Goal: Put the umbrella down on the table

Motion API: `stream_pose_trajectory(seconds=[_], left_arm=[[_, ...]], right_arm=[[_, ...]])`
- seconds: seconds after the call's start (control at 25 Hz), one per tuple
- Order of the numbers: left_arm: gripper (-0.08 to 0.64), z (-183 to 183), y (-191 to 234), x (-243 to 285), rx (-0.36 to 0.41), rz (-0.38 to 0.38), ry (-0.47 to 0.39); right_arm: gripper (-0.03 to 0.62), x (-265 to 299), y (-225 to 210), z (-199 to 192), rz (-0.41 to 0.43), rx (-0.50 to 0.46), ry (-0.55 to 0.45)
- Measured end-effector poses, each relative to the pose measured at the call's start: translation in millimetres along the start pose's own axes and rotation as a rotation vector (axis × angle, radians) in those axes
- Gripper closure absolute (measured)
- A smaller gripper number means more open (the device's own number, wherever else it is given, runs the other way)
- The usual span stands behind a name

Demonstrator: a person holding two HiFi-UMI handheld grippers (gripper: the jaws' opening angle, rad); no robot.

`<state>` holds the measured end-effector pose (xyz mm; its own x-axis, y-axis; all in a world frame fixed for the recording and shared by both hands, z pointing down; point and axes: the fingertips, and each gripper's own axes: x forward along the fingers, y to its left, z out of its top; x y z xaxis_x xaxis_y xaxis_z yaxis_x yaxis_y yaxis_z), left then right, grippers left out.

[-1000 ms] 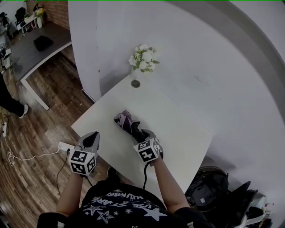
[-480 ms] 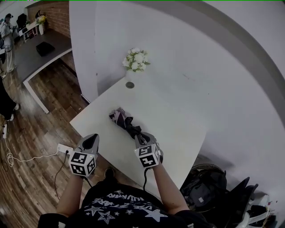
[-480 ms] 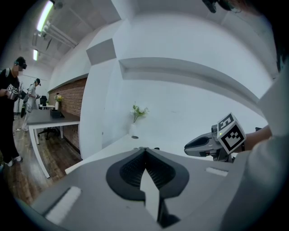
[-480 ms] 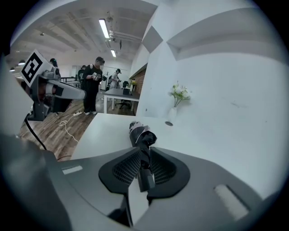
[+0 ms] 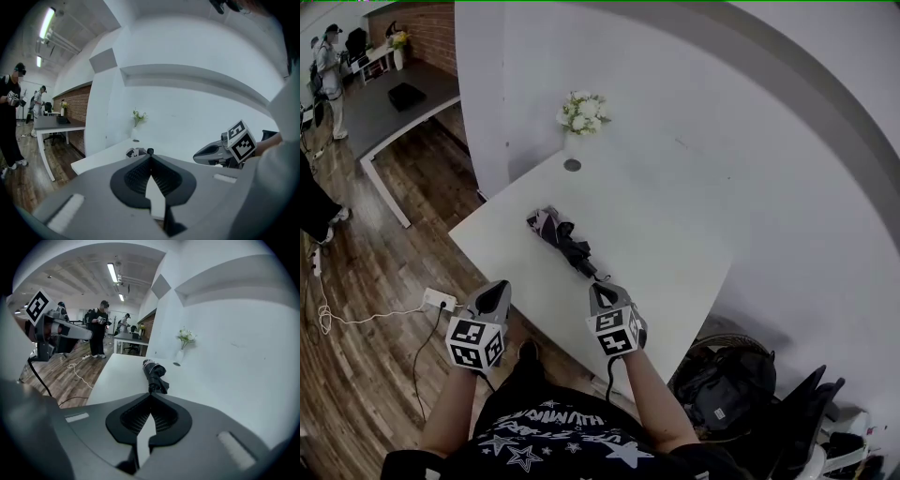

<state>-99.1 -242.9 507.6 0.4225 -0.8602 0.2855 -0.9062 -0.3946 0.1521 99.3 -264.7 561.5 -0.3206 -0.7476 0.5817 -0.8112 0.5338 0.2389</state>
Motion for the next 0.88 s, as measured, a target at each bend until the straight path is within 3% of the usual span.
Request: stream_pose_trajectory(seconds=[0.44, 0.88], left_arm=[[0.558, -45, -49, -71, -0.033, 0.060, 0.017], [0.560, -62, -80, -125, -0.045, 0.102, 0.011]], right_arm=[[0.575, -61, 31, -47, 0.065, 0.001, 0.007], [0.575, -109, 52, -73, 0.095, 0.025, -0.013]])
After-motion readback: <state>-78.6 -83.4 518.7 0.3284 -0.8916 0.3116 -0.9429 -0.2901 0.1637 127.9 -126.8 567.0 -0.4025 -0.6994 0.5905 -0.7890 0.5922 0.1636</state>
